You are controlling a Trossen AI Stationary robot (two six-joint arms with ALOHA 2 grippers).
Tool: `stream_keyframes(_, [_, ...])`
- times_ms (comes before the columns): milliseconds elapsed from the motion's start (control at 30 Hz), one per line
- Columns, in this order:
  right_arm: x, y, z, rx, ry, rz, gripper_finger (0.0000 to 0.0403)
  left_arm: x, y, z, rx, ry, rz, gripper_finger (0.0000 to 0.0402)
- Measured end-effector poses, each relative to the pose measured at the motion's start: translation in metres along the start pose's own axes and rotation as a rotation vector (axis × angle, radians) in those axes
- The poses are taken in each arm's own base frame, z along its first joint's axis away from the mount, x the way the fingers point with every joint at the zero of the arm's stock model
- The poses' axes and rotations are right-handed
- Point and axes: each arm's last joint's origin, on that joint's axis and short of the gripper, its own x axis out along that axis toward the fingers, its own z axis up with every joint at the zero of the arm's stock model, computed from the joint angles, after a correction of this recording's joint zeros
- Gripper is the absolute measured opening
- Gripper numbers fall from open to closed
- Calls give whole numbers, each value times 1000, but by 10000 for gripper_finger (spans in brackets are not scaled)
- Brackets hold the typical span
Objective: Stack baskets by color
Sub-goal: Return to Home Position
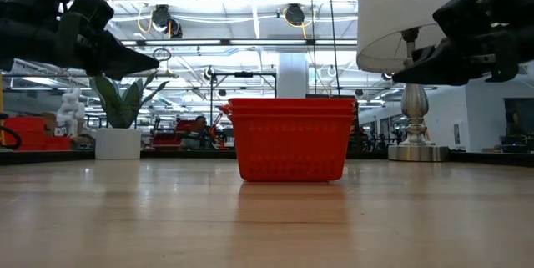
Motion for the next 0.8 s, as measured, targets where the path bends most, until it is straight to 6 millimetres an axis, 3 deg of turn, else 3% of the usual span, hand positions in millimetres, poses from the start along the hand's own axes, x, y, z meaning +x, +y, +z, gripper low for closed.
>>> stream_keyframes(267, [-5,-1,3,0,-103,-23,0,-3,0,-4,13,-8,1,8])
stream_keyframes(500, [-8,0,2,33,-91,-29,0,-2,0,-4,13,-8,1,8])
stream_keyframes(600, [-9,3,1,48,-69,-70,0,-2,0,-4,16,-5,2,5])
stream_keyframes(800, [-12,14,4,31,-100,7,0,-2,0,-4,14,-4,2,10])
